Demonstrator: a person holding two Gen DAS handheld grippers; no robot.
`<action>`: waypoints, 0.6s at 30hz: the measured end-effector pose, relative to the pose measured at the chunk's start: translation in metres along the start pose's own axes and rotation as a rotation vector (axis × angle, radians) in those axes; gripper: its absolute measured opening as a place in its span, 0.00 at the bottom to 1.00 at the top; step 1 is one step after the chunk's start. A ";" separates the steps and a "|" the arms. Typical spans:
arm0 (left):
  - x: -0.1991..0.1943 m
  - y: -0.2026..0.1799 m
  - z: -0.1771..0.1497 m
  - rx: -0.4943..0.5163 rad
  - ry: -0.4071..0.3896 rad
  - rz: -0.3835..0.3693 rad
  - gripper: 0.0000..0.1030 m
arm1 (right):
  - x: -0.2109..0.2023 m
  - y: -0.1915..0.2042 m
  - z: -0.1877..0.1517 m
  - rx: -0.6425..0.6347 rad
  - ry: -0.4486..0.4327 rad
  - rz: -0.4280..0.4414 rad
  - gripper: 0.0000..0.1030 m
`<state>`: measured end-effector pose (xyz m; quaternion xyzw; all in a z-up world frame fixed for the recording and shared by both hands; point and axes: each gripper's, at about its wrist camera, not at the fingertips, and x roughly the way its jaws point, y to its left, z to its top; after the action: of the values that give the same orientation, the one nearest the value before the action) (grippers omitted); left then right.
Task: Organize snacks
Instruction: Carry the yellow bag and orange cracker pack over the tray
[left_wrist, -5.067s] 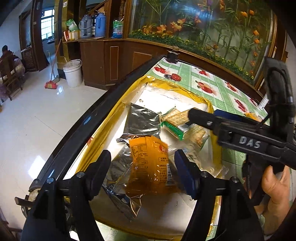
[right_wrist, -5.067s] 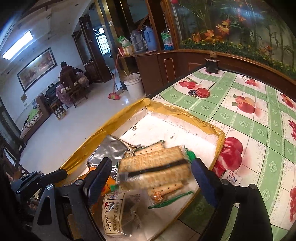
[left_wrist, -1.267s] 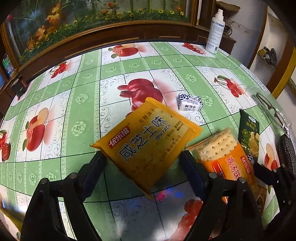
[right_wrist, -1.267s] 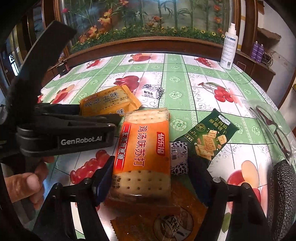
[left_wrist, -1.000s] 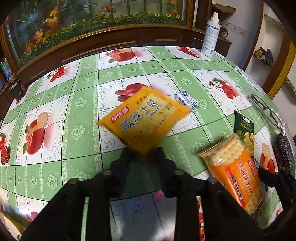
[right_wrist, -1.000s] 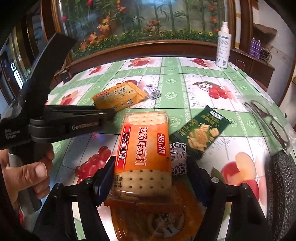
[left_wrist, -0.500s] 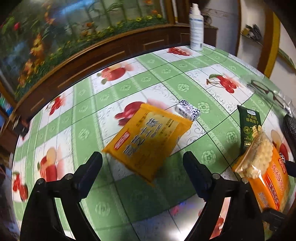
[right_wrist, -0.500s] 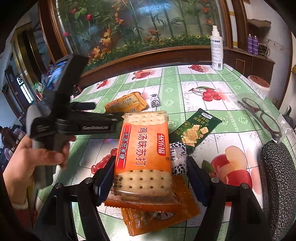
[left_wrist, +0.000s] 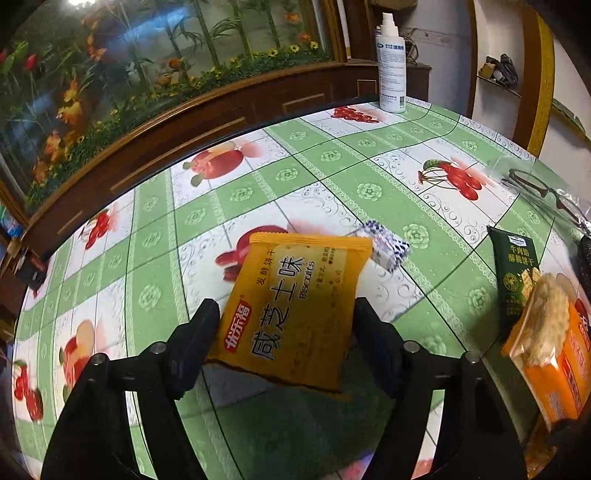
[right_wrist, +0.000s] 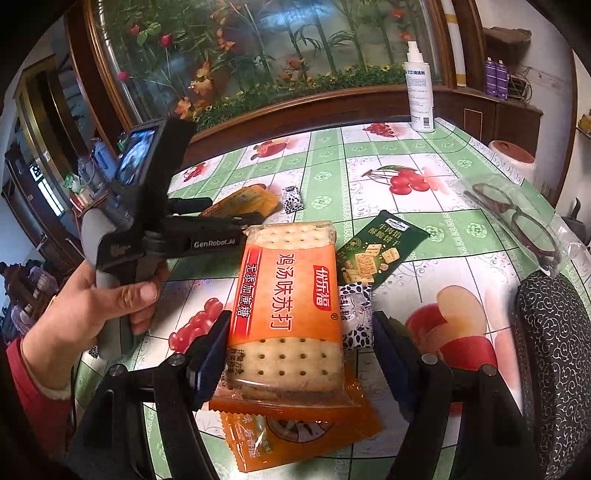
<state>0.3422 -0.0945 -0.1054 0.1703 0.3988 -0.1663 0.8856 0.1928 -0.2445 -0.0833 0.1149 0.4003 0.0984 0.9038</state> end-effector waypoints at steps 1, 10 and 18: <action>-0.004 0.001 -0.004 -0.016 0.001 -0.008 0.70 | -0.002 0.000 0.000 0.002 -0.003 0.000 0.73; -0.066 0.012 -0.052 -0.167 0.022 0.072 0.70 | -0.024 0.006 -0.013 -0.007 -0.013 0.008 0.72; -0.142 0.010 -0.112 -0.312 -0.015 0.178 0.70 | -0.043 0.025 -0.028 -0.038 -0.014 0.028 0.72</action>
<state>0.1845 -0.0147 -0.0658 0.0641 0.3963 -0.0246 0.9155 0.1415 -0.2288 -0.0648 0.1041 0.3905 0.1177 0.9071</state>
